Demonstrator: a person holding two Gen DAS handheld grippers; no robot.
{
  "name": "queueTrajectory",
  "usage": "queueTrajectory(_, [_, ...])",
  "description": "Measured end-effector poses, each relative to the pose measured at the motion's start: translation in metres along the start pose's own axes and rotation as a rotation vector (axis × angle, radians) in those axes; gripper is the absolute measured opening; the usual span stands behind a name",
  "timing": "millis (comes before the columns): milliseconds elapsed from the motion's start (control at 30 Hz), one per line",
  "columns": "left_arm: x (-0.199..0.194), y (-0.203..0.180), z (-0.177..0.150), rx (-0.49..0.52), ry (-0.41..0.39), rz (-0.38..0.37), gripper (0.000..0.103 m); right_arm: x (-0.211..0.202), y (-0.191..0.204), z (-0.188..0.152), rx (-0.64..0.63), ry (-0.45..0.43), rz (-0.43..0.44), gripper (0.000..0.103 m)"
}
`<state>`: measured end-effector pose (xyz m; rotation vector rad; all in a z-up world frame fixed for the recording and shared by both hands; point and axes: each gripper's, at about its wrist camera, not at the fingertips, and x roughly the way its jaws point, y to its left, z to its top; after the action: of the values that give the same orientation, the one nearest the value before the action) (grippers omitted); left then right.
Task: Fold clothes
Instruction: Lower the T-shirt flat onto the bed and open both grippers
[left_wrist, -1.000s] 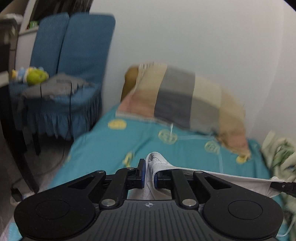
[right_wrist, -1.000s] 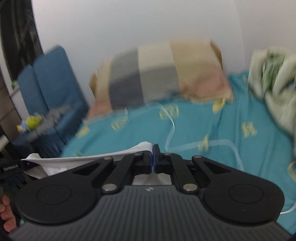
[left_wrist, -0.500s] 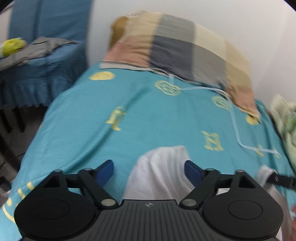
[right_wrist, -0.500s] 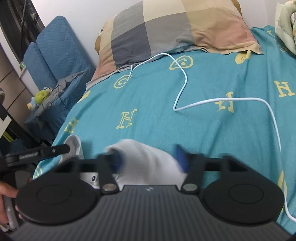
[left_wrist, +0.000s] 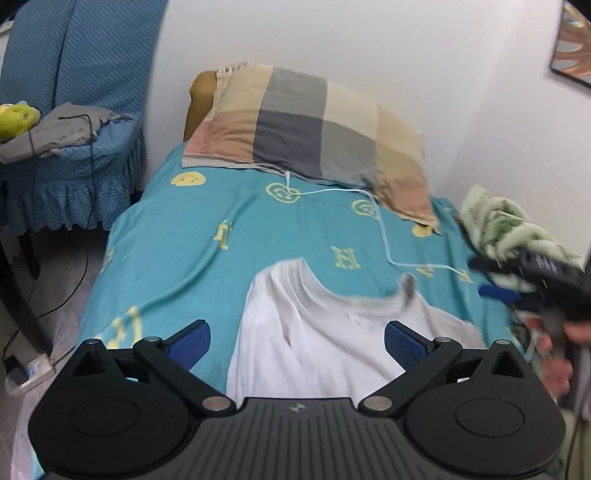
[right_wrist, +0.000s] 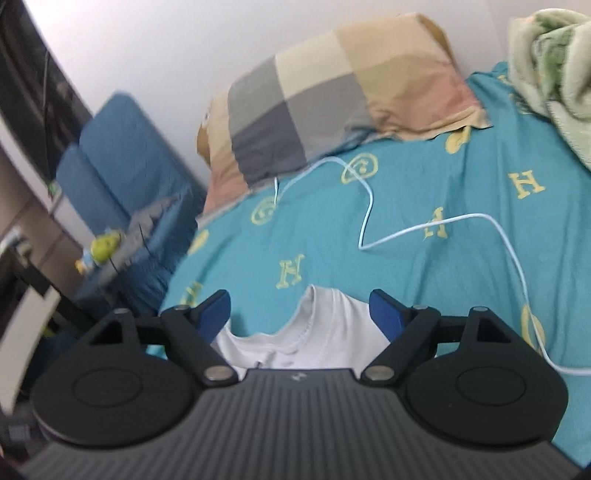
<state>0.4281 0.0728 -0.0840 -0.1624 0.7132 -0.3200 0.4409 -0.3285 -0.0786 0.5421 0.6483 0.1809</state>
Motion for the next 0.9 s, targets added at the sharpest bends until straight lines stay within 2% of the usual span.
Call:
queueTrajectory(67, [-0.035,-0.011,-0.02,0.027,-0.001,0.004,0.101,-0.022,0.007,-0.005,0.008,-0.017,0.02,0.084])
queueTrajectory(133, [-0.063,-0.024,-0.04,0.063,0.008,0.013,0.1,-0.049,0.018,-0.018,-0.025,-0.021,0.005,0.084])
queueTrajectory(267, [-0.114,-0.048,-0.085,0.093,-0.008,0.019,0.098,-0.109,0.038,-0.061,-0.111,-0.021,-0.031,0.084])
queueTrajectory(500, [-0.174,-0.064,-0.149,0.014,-0.082,-0.011,0.093,-0.221,0.062,-0.146,-0.204,-0.091,-0.13,0.084])
queueTrajectory(567, [-0.184,-0.066,-0.164,-0.011,-0.099,-0.015,0.092,-0.248,0.064,-0.163,-0.189,-0.108,-0.137,0.084])
queueTrajectory(733, [-0.186,-0.072,-0.191,-0.013,-0.072,0.002,0.087,-0.299,0.062,-0.194,-0.128,-0.133,-0.149,0.084])
queueTrajectory(833, [-0.176,-0.071,-0.198,-0.007,-0.068,0.027,0.083,-0.307,0.049,-0.211,-0.088,-0.137,-0.123,0.084])
queueTrajectory(900, [-0.166,-0.069,-0.199,0.0,-0.068,0.044,0.08,-0.297,0.04,-0.216,-0.055,-0.117,-0.14,0.084])
